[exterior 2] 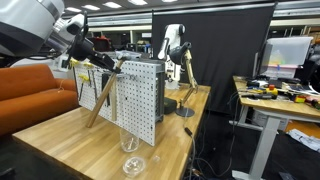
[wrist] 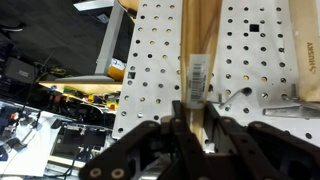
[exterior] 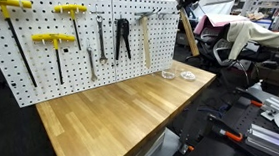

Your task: Hang the hammer on the rightmost hanger

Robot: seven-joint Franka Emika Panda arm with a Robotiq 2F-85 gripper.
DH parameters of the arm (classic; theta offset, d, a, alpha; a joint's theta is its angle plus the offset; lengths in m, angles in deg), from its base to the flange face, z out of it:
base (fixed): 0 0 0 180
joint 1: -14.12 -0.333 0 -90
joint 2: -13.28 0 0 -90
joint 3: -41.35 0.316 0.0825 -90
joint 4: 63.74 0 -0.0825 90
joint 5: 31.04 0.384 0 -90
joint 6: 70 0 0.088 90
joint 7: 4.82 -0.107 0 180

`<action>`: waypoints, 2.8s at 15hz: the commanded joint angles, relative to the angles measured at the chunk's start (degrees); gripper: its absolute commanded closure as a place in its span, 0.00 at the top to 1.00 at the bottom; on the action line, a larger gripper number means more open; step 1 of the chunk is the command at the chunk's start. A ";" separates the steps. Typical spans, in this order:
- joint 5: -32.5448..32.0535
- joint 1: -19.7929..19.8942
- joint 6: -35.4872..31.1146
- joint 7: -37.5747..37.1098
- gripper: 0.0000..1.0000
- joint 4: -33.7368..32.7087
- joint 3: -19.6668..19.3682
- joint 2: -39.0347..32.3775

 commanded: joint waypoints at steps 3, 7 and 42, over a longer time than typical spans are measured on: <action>-1.84 -1.30 -2.10 -2.88 0.06 -1.11 -0.44 -0.45; -2.07 -2.47 -1.76 -4.05 0.06 -1.70 -0.35 -0.33; -6.60 -5.20 -3.69 -9.57 0.49 -12.46 -2.77 -12.79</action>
